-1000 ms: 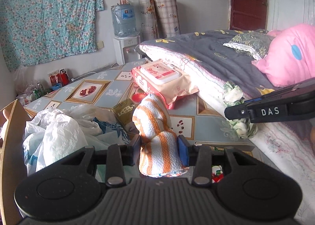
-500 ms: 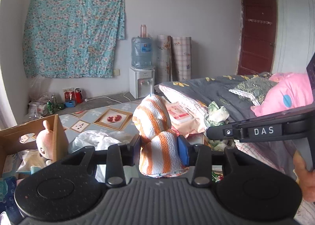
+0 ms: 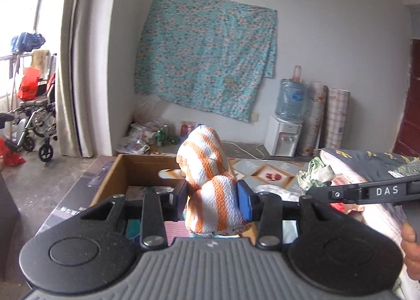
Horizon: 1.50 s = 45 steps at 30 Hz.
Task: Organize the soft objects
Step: 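Lift the green scrunchie with the right gripper while the left lifts the striped towel, then lower the scrunchie into the box with the right gripper while the left lowers the towel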
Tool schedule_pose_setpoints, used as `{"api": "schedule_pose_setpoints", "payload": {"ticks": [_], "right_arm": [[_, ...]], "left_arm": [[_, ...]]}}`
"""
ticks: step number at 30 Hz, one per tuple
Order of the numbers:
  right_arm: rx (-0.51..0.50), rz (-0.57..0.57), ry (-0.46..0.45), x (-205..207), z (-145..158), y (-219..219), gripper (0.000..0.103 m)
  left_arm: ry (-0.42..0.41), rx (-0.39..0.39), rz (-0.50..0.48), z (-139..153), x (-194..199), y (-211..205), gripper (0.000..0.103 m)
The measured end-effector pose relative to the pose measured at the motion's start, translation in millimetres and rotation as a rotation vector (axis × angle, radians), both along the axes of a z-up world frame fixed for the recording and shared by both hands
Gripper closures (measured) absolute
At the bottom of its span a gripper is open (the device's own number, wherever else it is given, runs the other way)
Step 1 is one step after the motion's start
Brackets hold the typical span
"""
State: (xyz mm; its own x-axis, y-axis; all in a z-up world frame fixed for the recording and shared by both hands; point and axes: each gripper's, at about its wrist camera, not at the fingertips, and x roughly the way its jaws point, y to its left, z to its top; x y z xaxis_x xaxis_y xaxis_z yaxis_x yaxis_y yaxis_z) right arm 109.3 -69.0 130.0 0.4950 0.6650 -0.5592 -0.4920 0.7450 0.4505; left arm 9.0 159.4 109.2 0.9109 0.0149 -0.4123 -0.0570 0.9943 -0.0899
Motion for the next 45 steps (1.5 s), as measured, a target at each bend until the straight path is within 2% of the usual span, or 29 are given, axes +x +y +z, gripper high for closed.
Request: {"api": "schedule_pose_setpoints", "payload": {"ticks": [4,10,13,19,26,33,37,40,45], "right_arm": [[0.005,0.083,0.062,14,-6,54,0.089],[-0.024,0.134,0.155,25,-31,95,0.089],[-0.050,0.146,0.188,26,-43,110,0.089],[-0.081,0.156,0.224,29,-61,119,0.088],[-0.094,0.183,0.257,48,-82,115,0.086],[-0.144,0.250,0.314,63,-96,135,0.086],[-0.144,0.262,0.373,68,-107,139,0.085],[-0.154,0.265,0.393,70,-113,142,0.085],[-0.171,0.266,0.403,71,-117,143,0.084]], "left_arm": [[0.037,-0.028,0.059,-9,3,33,0.062],[0.141,-0.085,0.029,-38,26,50,0.062],[0.209,-0.102,0.024,-62,33,58,0.062],[0.333,-0.119,0.037,-98,45,65,0.061],[0.427,-0.108,0.041,-116,50,65,0.060],[0.434,-0.097,0.028,-115,50,63,0.058],[0.446,-0.101,0.033,-116,52,63,0.050],[0.444,-0.119,0.032,-114,50,65,0.039],[0.415,-0.103,0.058,-108,45,68,0.033]]}}
